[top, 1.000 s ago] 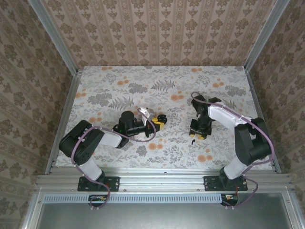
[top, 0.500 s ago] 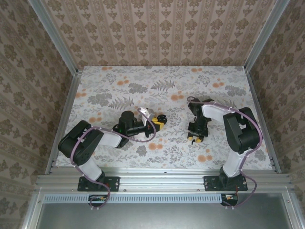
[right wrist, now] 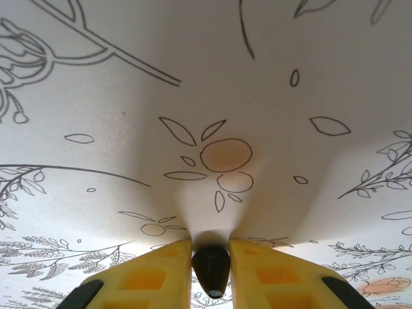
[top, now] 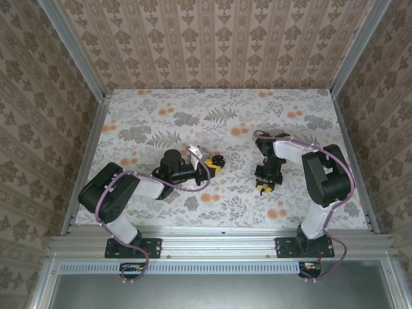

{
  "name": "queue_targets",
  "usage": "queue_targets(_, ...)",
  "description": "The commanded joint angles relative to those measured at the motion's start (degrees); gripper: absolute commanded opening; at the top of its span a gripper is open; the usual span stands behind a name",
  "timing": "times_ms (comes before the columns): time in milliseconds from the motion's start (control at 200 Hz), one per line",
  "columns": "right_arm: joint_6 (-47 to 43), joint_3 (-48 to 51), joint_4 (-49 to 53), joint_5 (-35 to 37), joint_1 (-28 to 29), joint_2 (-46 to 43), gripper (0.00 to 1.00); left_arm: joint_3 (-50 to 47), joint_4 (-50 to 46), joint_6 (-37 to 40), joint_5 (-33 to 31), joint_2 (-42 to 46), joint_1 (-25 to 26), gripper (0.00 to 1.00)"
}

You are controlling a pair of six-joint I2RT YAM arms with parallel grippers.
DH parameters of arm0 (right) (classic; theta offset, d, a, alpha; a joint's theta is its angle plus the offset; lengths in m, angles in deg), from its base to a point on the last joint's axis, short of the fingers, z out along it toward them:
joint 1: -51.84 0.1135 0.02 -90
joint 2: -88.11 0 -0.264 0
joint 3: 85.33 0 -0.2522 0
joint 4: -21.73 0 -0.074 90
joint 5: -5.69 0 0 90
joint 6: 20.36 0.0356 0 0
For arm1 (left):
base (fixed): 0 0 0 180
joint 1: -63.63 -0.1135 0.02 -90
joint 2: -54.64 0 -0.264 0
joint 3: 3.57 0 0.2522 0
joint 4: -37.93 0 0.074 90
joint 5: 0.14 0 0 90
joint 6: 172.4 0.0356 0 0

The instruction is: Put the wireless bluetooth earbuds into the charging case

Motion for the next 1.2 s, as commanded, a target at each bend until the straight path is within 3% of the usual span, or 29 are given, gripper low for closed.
queue_targets(0, 0.0, 1.0, -0.3, 0.1, 0.2, -0.3, 0.21, 1.3, -0.1, 1.5, 0.0, 1.2, -0.3, 0.07)
queue_targets(310, 1.5, 3.3, -3.8, 2.2, 0.5, -8.5, 0.2, 1.2, -0.6, 4.9, -1.4, -0.5, 0.0, 0.07)
queue_targets(630, 6.2, 8.8, -19.1, 0.9, 3.7, -20.1, 0.21, 2.8, 1.4, 6.7, -1.4, -4.1, 0.6, 0.07)
queue_targets(910, 5.3, 15.0, -34.4, 2.4, 6.6, -29.6, 0.2, 3.4, 3.7, 7.4, -1.0, -6.0, 0.8, 0.07)
queue_targets(1195, 2.6, 17.9, -45.9, -0.2, 7.0, -33.6, 0.21, 4.5, 4.4, 6.4, -0.3, -6.2, 0.9, 0.07)
